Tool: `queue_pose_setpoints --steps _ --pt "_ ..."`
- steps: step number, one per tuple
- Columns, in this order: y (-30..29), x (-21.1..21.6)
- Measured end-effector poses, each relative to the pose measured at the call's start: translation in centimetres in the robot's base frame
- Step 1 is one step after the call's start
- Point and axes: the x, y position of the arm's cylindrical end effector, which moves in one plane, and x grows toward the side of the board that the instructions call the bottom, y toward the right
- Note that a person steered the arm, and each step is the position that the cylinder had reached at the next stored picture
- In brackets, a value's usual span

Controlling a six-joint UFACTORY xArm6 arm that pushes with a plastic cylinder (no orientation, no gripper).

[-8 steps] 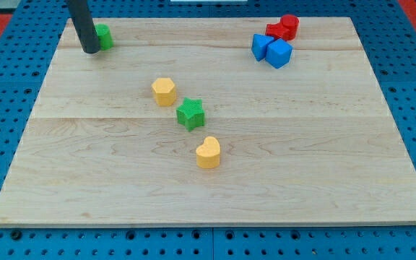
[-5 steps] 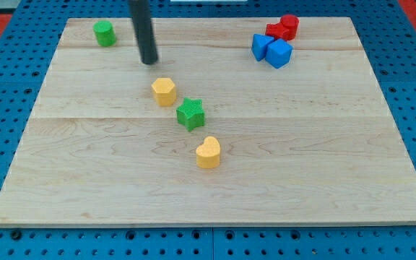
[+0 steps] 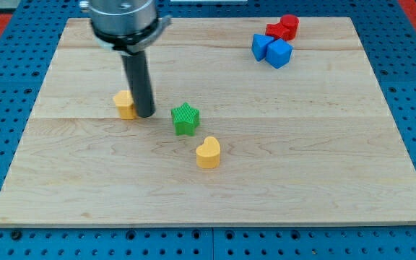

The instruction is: Place the yellow hexagon at the bottom left diagonal of the green circle

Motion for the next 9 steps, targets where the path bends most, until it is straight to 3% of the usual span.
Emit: queue_pose_setpoints --steps 3,4,6,8,9 --pt "-8.0 -4.3" --pt "-6.0 -2.6" --pt "-11.0 -2.5" --pt "-11.0 -10.5" --pt "-10.6 -12.1"
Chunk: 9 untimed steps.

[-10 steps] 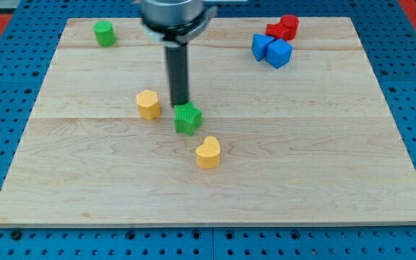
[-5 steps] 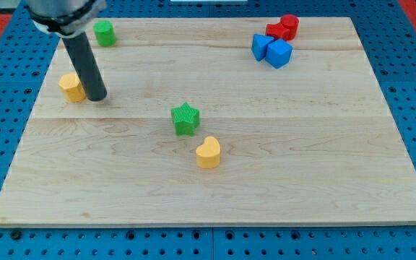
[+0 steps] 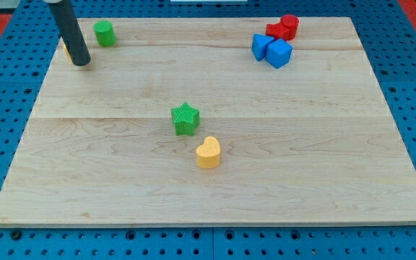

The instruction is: Place the yellow hexagon at the bottom left diagonal of the green circle

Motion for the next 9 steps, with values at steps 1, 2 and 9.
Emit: queue_pose_setpoints --steps 1,2,9 --pt "0.4 2.1" --pt "-1.6 3.7" --pt "13.1 1.2"
